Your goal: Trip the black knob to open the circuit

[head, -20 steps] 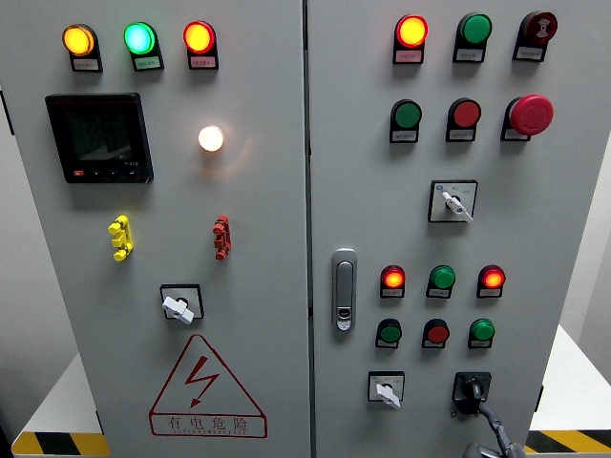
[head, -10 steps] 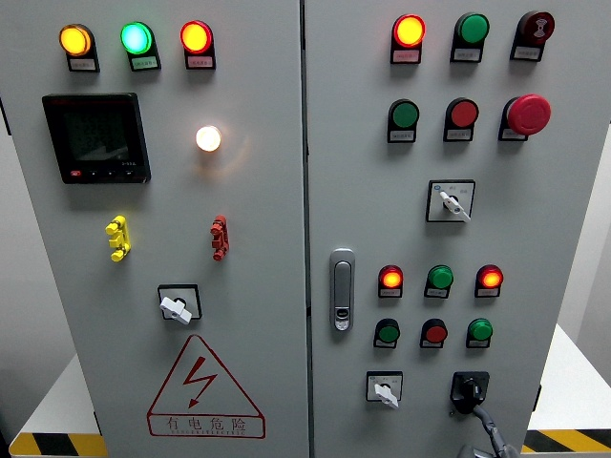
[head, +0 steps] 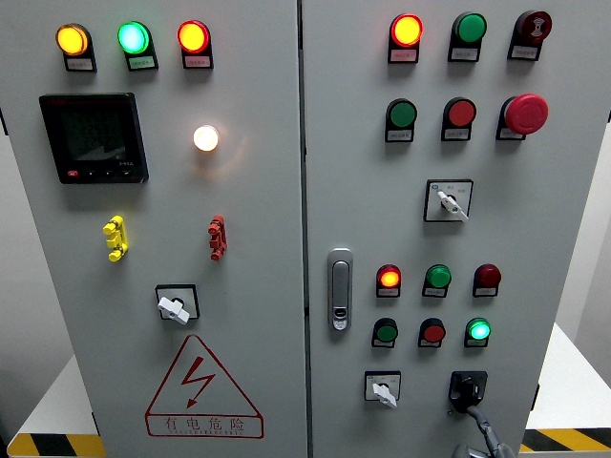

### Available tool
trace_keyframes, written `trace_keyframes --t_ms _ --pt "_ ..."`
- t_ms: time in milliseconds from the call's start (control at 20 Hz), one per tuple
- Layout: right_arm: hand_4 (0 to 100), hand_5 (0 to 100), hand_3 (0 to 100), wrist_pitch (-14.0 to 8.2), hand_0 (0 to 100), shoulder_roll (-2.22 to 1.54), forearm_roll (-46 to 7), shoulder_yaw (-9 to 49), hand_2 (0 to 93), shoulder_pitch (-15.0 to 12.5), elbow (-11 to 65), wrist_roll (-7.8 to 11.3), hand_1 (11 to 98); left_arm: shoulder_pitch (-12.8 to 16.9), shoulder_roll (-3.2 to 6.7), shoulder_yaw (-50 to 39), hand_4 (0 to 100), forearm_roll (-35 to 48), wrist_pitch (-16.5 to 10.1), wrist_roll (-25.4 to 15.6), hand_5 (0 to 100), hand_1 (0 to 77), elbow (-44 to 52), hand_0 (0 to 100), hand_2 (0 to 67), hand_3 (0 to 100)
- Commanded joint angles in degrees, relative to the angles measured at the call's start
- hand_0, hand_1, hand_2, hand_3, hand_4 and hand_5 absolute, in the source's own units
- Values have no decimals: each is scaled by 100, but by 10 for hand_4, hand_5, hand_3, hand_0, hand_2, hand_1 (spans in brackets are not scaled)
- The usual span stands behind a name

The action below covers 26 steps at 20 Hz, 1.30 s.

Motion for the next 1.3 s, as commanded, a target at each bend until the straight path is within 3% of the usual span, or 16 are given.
trace_keyframes --t_ms 0,400,1000,1100,1250 --pt "1000 1000 954 0 1000 0 -1 -2 0 15 6 -1 646 -6 5 0 99 0 0 0 86 0 0 0 195 262" --pt "1000 1000 956 0 1000 0 -1 15 0 24 -20 -1 633 2 5 0 99 0 0 0 86 0 0 0 195 262" --pt "1000 1000 961 -9 1000 -105 -1 278 0 -38 -29 16 622 2 5 0 99 0 0 0 86 0 0 0 194 262" --pt "1000 1000 964 -9 1000 -202 8 340 0 -81 -3 16 621 2 -4 0 99 0 0 0 86 0 0 0 194 262" --pt "1000 1000 998 -18 1000 -202 25 349 0 -239 155 16 605 -6 5 0 99 0 0 0 86 0 0 0 194 261"
